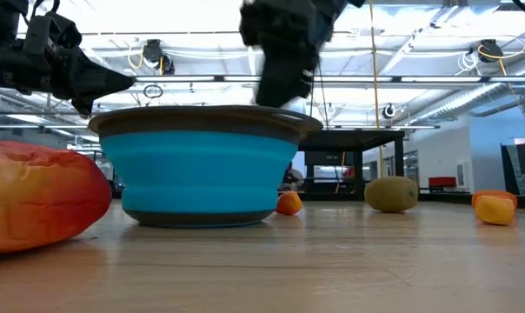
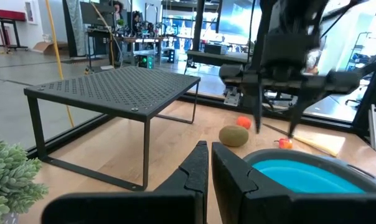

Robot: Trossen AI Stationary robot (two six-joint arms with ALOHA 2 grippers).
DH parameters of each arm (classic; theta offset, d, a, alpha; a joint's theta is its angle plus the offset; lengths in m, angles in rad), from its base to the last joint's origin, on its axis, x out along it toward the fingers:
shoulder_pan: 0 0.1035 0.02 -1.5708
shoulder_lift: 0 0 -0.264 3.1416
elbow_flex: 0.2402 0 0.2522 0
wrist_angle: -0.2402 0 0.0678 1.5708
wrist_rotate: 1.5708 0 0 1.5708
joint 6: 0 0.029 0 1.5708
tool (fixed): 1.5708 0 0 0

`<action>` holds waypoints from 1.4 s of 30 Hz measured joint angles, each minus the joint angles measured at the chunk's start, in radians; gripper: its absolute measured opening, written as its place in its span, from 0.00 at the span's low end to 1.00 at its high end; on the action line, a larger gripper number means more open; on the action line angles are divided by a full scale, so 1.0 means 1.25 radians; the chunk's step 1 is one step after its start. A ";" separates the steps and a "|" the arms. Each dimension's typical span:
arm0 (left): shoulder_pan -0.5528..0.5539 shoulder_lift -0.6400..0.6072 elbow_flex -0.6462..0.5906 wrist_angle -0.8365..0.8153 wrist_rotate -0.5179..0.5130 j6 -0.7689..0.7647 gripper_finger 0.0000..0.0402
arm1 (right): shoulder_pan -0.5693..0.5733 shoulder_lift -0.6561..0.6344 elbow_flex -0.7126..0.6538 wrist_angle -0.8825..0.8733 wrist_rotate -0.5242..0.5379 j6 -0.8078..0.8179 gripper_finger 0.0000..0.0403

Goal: Pick & Place Fruit
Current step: Put the blue strainer bowl on the shelf

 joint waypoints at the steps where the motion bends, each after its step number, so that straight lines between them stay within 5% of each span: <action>1: 0.000 0.000 0.000 -0.001 0.000 0.000 0.05 | 0.000 0.000 -0.001 -0.018 0.001 0.013 0.48; 18: 0.000 0.000 0.000 0.001 0.000 0.000 0.05 | -0.007 -0.001 -0.070 -0.017 -0.014 0.296 0.47; 42: 0.000 0.000 0.000 0.002 0.000 0.037 0.05 | -0.023 0.000 -0.193 0.205 -0.058 0.376 0.42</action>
